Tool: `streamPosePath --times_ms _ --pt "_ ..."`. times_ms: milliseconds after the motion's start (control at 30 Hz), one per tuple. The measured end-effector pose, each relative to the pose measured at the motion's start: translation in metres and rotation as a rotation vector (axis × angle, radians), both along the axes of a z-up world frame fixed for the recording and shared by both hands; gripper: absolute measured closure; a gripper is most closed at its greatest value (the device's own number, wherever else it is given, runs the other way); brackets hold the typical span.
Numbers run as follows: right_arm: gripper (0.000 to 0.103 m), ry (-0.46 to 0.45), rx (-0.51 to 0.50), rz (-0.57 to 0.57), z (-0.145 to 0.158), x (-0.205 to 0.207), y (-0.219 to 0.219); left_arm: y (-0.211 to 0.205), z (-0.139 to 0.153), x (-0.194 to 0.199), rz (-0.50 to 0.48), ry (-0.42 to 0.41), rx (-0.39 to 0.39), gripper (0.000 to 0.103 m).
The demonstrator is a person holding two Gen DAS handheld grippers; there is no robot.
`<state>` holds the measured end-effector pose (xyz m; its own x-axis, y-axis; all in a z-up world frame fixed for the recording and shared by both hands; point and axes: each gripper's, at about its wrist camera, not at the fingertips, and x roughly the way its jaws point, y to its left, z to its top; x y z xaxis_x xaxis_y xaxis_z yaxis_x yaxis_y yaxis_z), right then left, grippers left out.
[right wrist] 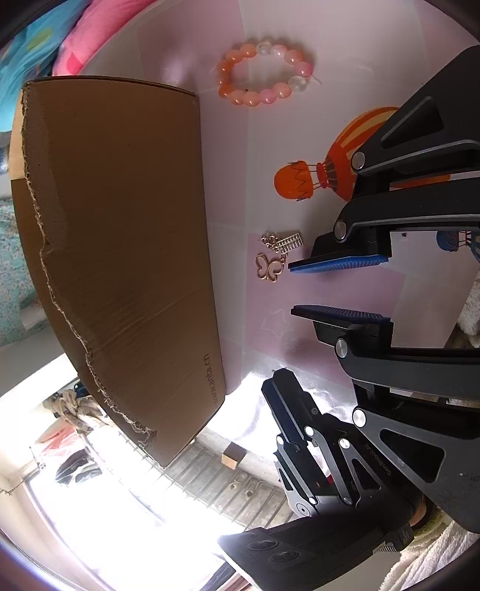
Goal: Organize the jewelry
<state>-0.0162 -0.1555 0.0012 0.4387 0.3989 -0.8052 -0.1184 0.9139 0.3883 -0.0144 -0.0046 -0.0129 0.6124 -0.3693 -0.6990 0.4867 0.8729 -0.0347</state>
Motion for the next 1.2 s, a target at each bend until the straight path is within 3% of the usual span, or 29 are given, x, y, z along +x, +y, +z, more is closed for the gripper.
streamPosePath --times_ms 167,467,633,767,1200 --pt "0.093 -0.008 -0.041 -0.031 0.000 0.004 -0.004 -0.001 -0.003 0.001 -0.008 0.011 -0.006 0.091" --pt "0.090 -0.022 -0.112 -0.127 0.004 0.006 -0.022 0.000 -0.008 0.002 -0.010 0.026 -0.011 0.091" --pt "0.086 -0.069 -0.134 -0.039 0.009 0.002 0.003 0.001 -0.007 0.003 -0.003 0.028 -0.013 0.091" --pt "0.085 -0.098 -0.215 0.038 0.006 0.004 0.026 0.000 -0.008 0.004 0.003 0.028 -0.012 0.091" --pt "0.083 -0.125 -0.350 0.169 0.001 0.004 0.055 -0.002 -0.008 0.004 -0.009 0.029 -0.012 0.091"
